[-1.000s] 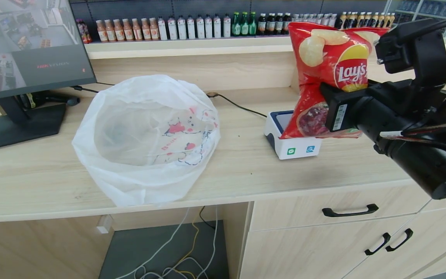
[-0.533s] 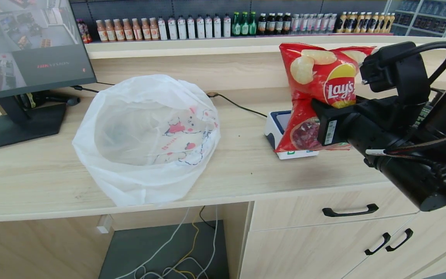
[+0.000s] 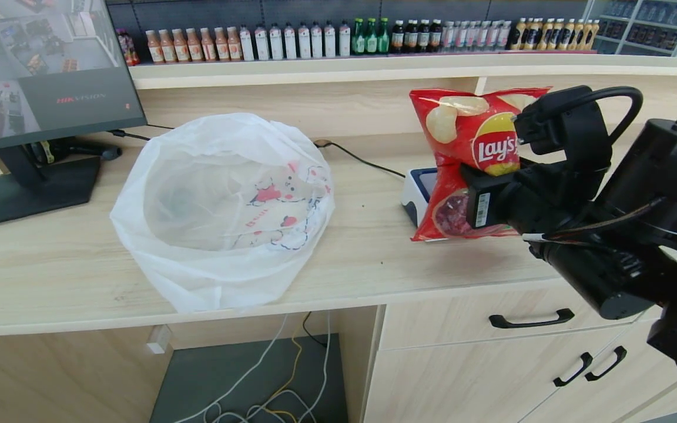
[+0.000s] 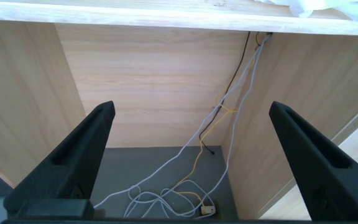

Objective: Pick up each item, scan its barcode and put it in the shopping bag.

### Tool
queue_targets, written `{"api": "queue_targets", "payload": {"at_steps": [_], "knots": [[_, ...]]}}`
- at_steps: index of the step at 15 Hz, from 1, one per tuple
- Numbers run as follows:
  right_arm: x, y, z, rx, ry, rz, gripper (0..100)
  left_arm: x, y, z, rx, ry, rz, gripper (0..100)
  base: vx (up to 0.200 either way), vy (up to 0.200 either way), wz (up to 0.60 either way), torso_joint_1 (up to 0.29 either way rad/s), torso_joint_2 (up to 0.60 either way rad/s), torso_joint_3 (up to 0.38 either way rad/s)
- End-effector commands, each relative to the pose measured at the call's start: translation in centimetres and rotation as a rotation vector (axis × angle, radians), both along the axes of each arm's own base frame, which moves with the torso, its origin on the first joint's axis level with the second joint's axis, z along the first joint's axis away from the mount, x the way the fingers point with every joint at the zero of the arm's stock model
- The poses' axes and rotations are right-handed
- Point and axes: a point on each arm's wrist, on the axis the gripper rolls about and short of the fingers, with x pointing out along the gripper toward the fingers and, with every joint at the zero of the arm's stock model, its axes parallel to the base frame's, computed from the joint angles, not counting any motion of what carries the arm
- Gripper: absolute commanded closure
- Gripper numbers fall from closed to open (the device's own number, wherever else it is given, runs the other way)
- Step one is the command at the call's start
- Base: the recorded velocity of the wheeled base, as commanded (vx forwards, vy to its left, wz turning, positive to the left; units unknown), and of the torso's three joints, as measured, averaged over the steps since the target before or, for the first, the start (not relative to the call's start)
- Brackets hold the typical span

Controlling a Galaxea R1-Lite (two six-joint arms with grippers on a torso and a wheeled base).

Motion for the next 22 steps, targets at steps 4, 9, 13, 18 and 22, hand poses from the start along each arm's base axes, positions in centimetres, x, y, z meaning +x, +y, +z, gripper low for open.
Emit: {"api": "queue_targets", "payload": {"at_steps": [4,9,13,18,22], "knots": [[1.7,0.4,-0.3,-0.006,0.008,-0.022,100,0.0,0.0,0.0,0.000,0.000,0.000,0,0.000,0.000,0.00,0.000,0.00,0.000],[1.9,0.5,-0.4,-0.006,0.008,-0.024,100,0.0,0.0,0.0,0.000,0.000,0.001,0,0.000,0.000,0.00,0.000,0.00,0.000],[2.0,0.6,-0.1,-0.001,0.001,-0.022,100,0.0,0.0,0.0,0.000,0.000,0.001,0,0.000,0.000,0.00,0.000,0.00,0.000],[1.7,0.7,0.5,0.010,-0.015,-0.016,100,0.0,0.0,0.0,0.000,0.000,0.000,0,0.000,0.000,0.00,0.000,0.00,0.000],[1.3,0.5,1.1,0.018,-0.030,-0.014,100,0.0,0.0,0.0,0.000,0.000,0.000,0,0.000,0.000,0.00,0.000,0.00,0.000]]}}
